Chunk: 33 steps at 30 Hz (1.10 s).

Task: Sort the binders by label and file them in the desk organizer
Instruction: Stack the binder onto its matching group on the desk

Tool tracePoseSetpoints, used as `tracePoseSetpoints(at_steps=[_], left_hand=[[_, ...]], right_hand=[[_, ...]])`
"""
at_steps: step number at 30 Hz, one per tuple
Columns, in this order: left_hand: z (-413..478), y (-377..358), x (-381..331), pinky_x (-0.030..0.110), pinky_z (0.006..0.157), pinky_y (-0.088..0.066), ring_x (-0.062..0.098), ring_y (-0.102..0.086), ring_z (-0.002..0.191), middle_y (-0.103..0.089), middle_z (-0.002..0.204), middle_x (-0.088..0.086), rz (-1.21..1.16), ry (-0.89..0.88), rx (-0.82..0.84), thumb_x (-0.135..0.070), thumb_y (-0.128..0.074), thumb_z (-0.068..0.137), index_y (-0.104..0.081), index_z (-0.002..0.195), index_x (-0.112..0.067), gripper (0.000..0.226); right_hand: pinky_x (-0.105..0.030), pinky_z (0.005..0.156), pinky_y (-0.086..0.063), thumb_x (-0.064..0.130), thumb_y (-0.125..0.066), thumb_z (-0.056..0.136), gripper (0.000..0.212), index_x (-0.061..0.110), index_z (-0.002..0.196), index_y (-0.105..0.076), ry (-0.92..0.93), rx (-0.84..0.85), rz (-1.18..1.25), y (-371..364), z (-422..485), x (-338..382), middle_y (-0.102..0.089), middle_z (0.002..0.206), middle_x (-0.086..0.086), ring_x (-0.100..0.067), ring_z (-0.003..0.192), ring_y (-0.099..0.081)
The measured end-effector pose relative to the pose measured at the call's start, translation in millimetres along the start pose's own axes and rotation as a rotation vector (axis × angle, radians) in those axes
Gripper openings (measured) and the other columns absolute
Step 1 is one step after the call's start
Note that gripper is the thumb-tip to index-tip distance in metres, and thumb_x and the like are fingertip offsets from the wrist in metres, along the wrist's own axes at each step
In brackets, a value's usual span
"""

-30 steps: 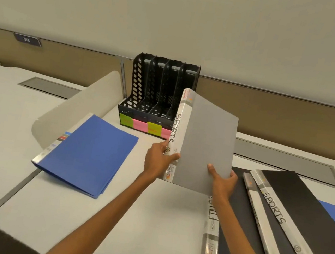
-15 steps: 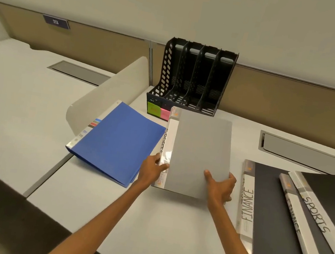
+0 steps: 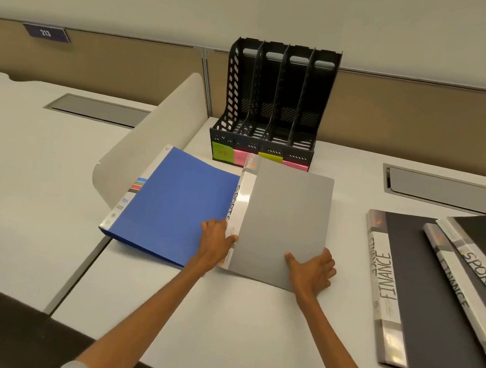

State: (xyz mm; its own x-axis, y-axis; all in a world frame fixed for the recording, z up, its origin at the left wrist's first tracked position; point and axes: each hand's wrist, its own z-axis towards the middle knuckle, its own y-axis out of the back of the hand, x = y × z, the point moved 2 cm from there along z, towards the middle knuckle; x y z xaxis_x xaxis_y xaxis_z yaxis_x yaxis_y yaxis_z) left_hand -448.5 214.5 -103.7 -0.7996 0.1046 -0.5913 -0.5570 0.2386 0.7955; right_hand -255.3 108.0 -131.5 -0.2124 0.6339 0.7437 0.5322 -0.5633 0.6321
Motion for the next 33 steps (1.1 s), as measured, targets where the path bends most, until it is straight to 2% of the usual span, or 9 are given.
tracePoseSetpoints(at_steps=[5,8,10,15,25,29,33], left_hand=[[2,-4,12,0.043,0.095,-0.043,0.03,-0.035,0.12,-0.047,0.124,0.017,0.112,0.001,0.034,-0.028,-0.056,0.098,-0.054,0.116,-0.003,0.031],[0,-8,17,0.039,0.1,-0.039,0.029,-0.035,0.126,-0.043,0.135,0.015,0.146,-0.007,0.048,-0.024,-0.049,0.101,-0.047,0.135,-0.008,0.038],[-1,-11,19,0.037,0.1,-0.037,0.029,-0.038,0.127,-0.043,0.135,0.014,0.132,-0.01,0.044,-0.023,-0.048,0.102,-0.043,0.141,-0.01,0.041],[0,-13,22,0.036,0.101,-0.041,0.029,-0.042,0.124,-0.044,0.133,0.016,0.065,-0.023,0.038,-0.019,-0.05,0.101,-0.043,0.139,-0.008,0.041],[-5,-18,27,0.036,0.103,-0.041,0.029,-0.042,0.126,-0.044,0.134,0.016,0.013,0.004,0.04,-0.018,-0.054,0.099,-0.039,0.145,-0.007,0.049],[-10,-16,24,0.037,0.098,-0.047,0.028,-0.05,0.119,-0.051,0.126,0.013,-0.073,0.012,-0.045,-0.015,-0.063,0.093,-0.049,0.138,-0.007,0.048],[-15,-14,15,0.039,0.1,-0.044,0.027,-0.047,0.122,-0.051,0.129,0.012,-0.135,-0.035,-0.139,-0.01,-0.065,0.088,-0.049,0.136,-0.009,0.051]], right_hand=[[-0.047,0.098,-0.036,0.047,-0.081,0.069,0.09,0.005,0.135,-0.038,0.037,-0.005,-0.159,-4,-2,-4,-0.043,0.133,-0.017,-0.036,0.125,-0.035],[-0.044,0.098,-0.034,0.053,-0.08,0.067,0.092,0.004,0.132,-0.039,0.081,-0.009,-0.249,-8,-6,-12,-0.041,0.13,-0.017,-0.036,0.121,-0.036],[-0.043,0.098,-0.033,0.056,-0.079,0.067,0.094,0.005,0.134,-0.037,0.117,-0.015,-0.287,-10,-8,-17,-0.04,0.129,-0.014,-0.034,0.119,-0.036],[-0.043,0.099,-0.031,0.056,-0.077,0.069,0.096,0.007,0.14,-0.034,0.151,0.005,-0.29,-12,-7,-19,-0.036,0.132,-0.012,-0.033,0.121,-0.033],[-0.041,0.1,-0.029,0.05,-0.076,0.073,0.082,0.015,0.138,-0.041,0.193,0.038,-0.281,-13,-6,-24,-0.035,0.136,-0.009,-0.029,0.125,-0.03],[-0.04,0.1,-0.03,0.05,-0.076,0.073,0.081,0.014,0.137,-0.042,0.193,0.044,-0.263,-11,-6,-24,-0.036,0.135,-0.009,-0.029,0.125,-0.03],[-0.042,0.099,-0.032,0.051,-0.075,0.074,0.078,0.015,0.136,-0.045,0.197,0.041,-0.216,-6,-3,-20,-0.039,0.134,-0.008,-0.028,0.126,-0.032]])
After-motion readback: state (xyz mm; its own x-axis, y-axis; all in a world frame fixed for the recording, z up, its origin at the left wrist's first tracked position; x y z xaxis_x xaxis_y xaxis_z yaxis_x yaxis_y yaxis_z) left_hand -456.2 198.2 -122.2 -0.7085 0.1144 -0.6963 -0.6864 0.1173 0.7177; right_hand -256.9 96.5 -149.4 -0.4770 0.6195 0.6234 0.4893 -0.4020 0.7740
